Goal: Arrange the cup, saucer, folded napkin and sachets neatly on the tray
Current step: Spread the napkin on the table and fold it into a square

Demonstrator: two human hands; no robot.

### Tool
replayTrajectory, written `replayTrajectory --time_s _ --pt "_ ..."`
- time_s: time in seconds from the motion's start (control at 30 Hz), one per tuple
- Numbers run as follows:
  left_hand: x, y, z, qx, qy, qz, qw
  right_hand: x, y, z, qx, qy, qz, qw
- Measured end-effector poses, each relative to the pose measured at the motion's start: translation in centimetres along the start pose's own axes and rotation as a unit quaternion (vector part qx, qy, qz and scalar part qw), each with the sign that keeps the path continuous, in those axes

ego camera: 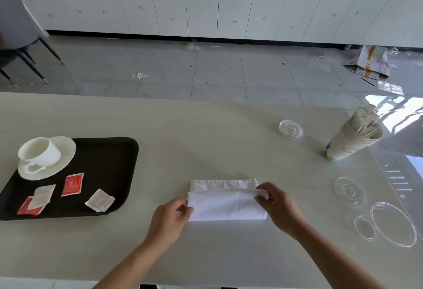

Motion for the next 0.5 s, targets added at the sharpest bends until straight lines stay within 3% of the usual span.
replayTrajectory --time_s 0.17,0.4,0.5 --pt "-0.2 -1.3 0.0 0.06 0.012 0.035 0.998 -0.6 -2.9 -0.2 -0.02 0.026 0.013 0.999" --pt "-0.6 -2.4 -0.2 0.111 0.134 0.026 0.984 -1.3 -4.6 0.0 0.006 0.089 0.033 0.995" --pt "-0.4 -3.0 -0.3 0.12 0.124 0.045 0.984 -1.3 -4.9 0.2 0.004 0.092 0.044 0.995"
Point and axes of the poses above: each hand's wrist, its own y-axis away from the middle knuckle, its own x-axis out of the back of the hand, z = x × y, the point moved 7 cm from there along -y, towards the middle knuckle, and after that the axes turned 1 degree about -y, right-handed, at the moved point
